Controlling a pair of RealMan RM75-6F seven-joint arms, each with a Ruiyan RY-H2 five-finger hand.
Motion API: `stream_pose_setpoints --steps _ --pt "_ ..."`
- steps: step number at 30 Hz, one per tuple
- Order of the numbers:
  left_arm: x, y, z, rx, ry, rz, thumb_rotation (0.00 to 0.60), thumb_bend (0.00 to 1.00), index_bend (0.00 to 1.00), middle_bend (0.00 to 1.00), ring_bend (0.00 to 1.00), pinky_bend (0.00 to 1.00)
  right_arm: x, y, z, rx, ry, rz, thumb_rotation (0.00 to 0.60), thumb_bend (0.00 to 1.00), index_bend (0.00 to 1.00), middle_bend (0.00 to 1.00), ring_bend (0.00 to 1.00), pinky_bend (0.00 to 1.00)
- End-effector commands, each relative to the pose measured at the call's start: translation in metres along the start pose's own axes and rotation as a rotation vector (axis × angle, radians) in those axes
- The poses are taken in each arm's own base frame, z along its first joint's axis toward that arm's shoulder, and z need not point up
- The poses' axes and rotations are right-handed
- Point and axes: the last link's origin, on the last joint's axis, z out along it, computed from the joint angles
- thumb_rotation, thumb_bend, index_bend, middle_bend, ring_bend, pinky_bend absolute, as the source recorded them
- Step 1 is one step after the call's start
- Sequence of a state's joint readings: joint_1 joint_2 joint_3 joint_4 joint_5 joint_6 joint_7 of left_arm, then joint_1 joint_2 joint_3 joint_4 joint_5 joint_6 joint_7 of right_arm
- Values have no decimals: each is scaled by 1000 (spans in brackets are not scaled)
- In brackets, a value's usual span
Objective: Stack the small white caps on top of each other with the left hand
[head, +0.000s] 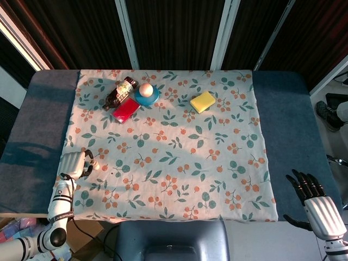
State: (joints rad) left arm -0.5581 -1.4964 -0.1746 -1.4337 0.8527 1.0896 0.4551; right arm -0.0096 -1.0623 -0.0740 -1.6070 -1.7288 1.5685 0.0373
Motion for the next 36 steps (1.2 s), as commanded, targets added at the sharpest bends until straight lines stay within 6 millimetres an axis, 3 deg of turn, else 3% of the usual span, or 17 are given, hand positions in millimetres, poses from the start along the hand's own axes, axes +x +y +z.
stream_pose_setpoints --steps 1,12,18,20,21,22,24,25,27,28,31,36 --pt "0 0 0 1 -1 -1 600 389 418 1000 1000 1000 0 0 0 0 -1 -1 600 176 0 0 0 0" --pt "5 0 -4 -17 11 -17 600 389 387 1000 1000 1000 0 0 0 -1 2 -1 600 175 0 0 0 0" --pt "26 2 -30 -100 117 -110 600 391 328 999 1000 1000 1 1 -1 -2 5 2 600 176 0 0 0 0" --pt "27 2 -35 -114 129 -120 600 394 285 927 931 976 1 1 -1 -2 5 2 600 175 0 0 0 0" --pt "28 1 -37 -123 137 -129 600 396 253 840 837 907 1 1 -1 -2 5 3 600 176 0 0 0 0" --pt "32 1 -51 -165 159 -179 600 398 204 694 675 765 2 1 -1 -4 5 3 600 176 0 0 0 0" --pt "31 -9 -86 -283 159 -253 600 403 71 214 141 230 2 2 -2 -7 6 1 600 176 0 0 0 0" --pt "22 -22 -118 -356 121 -291 600 402 47 119 35 84 1 2 -2 -8 2 -3 600 176 0 0 0 0" --pt "13 -54 -158 -468 159 -286 600 401 40 83 0 16 -1 0 -2 -4 -4 -11 600 176 0 0 0 0" --pt "9 -62 -165 -480 179 -274 600 401 38 73 0 8 -2 -1 -2 -2 -6 -14 600 176 0 0 0 0" --pt "4 -77 -175 -480 191 -156 600 402 12 15 0 0 -4 -3 -1 5 -11 -24 600 176 0 0 0 0" --pt "9 -79 -175 -467 225 -164 600 404 0 0 0 0 -4 -5 -2 10 -6 -24 600 176 0 0 0 0"
